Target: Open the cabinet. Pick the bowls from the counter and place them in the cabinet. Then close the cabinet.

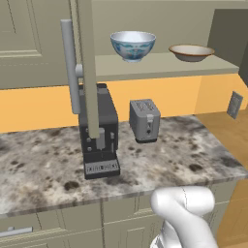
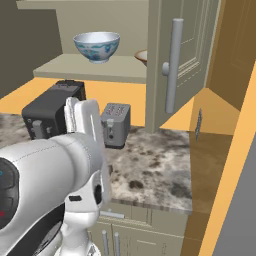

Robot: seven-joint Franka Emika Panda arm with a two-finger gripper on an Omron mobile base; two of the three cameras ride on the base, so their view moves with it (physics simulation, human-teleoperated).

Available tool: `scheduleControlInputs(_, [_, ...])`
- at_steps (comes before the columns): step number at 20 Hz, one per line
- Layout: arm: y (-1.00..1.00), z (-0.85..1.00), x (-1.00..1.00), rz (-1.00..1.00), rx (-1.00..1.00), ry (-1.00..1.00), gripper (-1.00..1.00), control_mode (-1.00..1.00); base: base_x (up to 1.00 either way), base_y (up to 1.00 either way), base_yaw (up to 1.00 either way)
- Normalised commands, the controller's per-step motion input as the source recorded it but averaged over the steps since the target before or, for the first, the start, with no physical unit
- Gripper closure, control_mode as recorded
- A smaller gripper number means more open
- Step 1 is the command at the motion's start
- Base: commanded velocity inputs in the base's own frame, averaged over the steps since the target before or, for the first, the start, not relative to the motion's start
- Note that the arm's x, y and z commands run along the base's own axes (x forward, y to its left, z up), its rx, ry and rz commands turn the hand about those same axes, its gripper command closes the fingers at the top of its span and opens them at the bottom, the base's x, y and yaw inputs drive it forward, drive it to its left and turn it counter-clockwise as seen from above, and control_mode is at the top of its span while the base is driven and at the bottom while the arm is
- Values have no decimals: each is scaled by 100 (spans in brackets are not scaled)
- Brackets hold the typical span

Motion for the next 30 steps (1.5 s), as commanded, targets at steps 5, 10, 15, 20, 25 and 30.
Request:
scheduleControlInputs(5, [-40, -18, 7, -2, 0, -5, -100, -100, 0, 0, 0])
scheduleControlInputs(10, [-42, -1, 25, 0, 0, 0, -100, -100, 0, 0, 0])
scheduleControlInputs(15, [-38, 0, 40, 0, 0, 0, -100, -100, 0, 0, 0])
scheduleControlInputs(20, [-35, -2, 44, 0, 0, -1, -100, -100, 0, 0, 0])
scheduleControlInputs(25, [-30, -6, 48, 0, 0, -5, -100, -100, 0, 0, 0])
scheduleControlInputs(30, [-9, -13, 56, 0, 0, -10, -100, -100, 0, 0, 0])
